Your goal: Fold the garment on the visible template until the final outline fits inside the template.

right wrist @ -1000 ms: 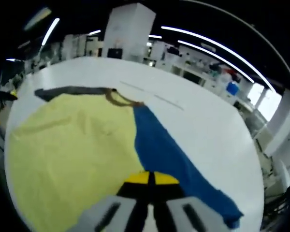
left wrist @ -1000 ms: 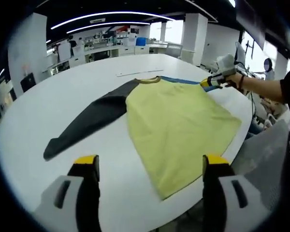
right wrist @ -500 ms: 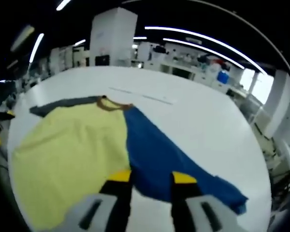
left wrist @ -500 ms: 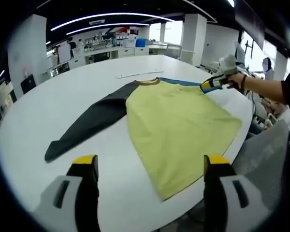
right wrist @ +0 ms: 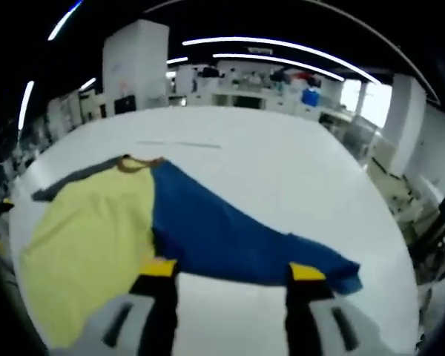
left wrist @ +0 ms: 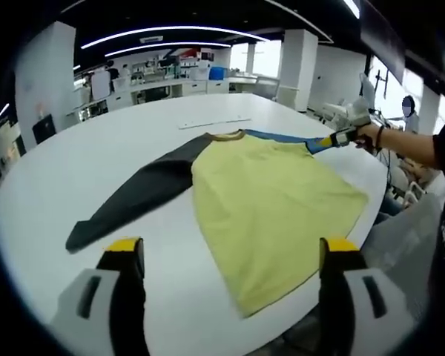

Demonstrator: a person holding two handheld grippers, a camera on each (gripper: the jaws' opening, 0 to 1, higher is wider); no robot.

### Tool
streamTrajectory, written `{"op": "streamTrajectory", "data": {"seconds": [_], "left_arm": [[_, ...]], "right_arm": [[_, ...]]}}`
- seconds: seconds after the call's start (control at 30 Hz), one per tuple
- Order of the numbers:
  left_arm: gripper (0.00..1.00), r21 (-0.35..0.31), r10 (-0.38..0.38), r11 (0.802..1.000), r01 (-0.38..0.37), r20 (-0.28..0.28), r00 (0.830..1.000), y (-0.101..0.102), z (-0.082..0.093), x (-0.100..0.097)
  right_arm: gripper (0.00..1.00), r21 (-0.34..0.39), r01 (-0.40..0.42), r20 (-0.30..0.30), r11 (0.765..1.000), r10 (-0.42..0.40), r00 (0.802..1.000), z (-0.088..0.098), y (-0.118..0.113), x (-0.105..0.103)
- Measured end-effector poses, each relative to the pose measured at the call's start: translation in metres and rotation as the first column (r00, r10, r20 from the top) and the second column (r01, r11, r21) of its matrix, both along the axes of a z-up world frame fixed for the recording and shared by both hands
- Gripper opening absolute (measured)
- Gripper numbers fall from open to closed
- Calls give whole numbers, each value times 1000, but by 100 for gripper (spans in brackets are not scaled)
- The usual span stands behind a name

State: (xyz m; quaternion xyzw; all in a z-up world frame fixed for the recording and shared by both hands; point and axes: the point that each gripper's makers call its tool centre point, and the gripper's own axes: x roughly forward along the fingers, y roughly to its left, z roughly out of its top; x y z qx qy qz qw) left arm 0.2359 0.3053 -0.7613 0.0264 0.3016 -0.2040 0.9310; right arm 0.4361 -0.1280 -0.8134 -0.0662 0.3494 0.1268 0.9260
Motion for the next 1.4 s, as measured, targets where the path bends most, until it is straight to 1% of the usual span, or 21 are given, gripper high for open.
{"op": "streamTrajectory", "data": {"seconds": [0.07,0.13,0.2,0.3,0.33,0.4,0.43,0.47,0.5,0.63,0.77,0.83,1.0,1.1,1.17,1.2,1.27,1.3,1.33,1.37,1.4], "left_arm": [[96,-1,2,1000,-2,-2,1000,1,-1,0],[96,-8,9,1000,-9,-4,1000,1,-1,0],[96,-11,12,1000,-12,-4,1000,1,-1,0],[96,6,11,1000,-11,-9,1000,1,-3,-1],[96,9,9,1000,-9,-12,1000,0,-4,-1],[95,12,9,1000,-9,-16,1000,-1,-5,-2],[95,14,10,1000,-10,-20,1000,-1,-6,-2],[95,15,12,1000,-11,-20,1000,-1,-6,-1],[95,14,13,1000,-13,-17,1000,-1,-6,-1],[94,13,10,1000,-10,-16,1000,-2,-7,0],[94,29,5,1000,-5,-25,1000,-3,-9,-1],[93,30,5,1000,-4,-27,1000,-4,-8,-2],[92,49,-9,999,11,-31,999,-7,-8,-2],[91,59,-14,998,17,-35,999,-9,-8,-1],[91,66,-17,998,19,-38,999,-9,-9,-1],[91,71,-19,997,21,-39,999,-11,-8,-1],[91,76,-20,997,23,-42,999,-11,-8,-2],[91,83,-22,996,25,-42,999,-11,-8,-2],[91,87,-24,996,28,-41,999,-11,-8,-2],[90,92,-27,995,31,-42,999,-11,-8,-2],[90,95,-27,995,31,-43,999,-12,-8,-2]], "right_arm": [[56,-5,15,-6,1000,-15,1000,0,-4,-5],[56,-5,44,-11,999,-44,999,-2,-19,-3],[56,7,82,-11,997,-81,997,0,-26,-7],[51,-2,132,-11,991,-132,991,-1,-43,-7],[49,2,153,-11,988,-153,988,-2,-48,-7],[49,24,207,-27,978,-206,978,-6,-58,-10],[49,36,227,-26,973,-226,974,-4,-58,-15],[49,41,240,-25,970,-239,971,-4,-60,-17],[48,40,258,-27,965,-257,966,-7,-68,-14],[46,46,306,-29,951,-305,952,-14,-88,-10],[43,69,346,-35,936,-344,938,-16,-97,-10],[41,75,349,-38,934,-347,937,-17,-99,-9],[37,113,372,-44,921,-369,928,-21,-103,-1],[34,148,401,-39,904,-400,916,-25,-110,8],[33,163,420,-36,893,-420,907,-22,-107,5],[31,162,422,-33,892,-422,906,-22,-107,5],[28,167,440,-25,882,-443,896,-20,-106,2],[26,173,443,-13,880,-447,894,-25,-119,15],[25,172,449,-12,877,-454,891,-25,-121,15],[23,171,454,-14,874,-459,888,-23,-117,11],[20,177,457,-13,871,-463,886,-24,-118,13]]}}
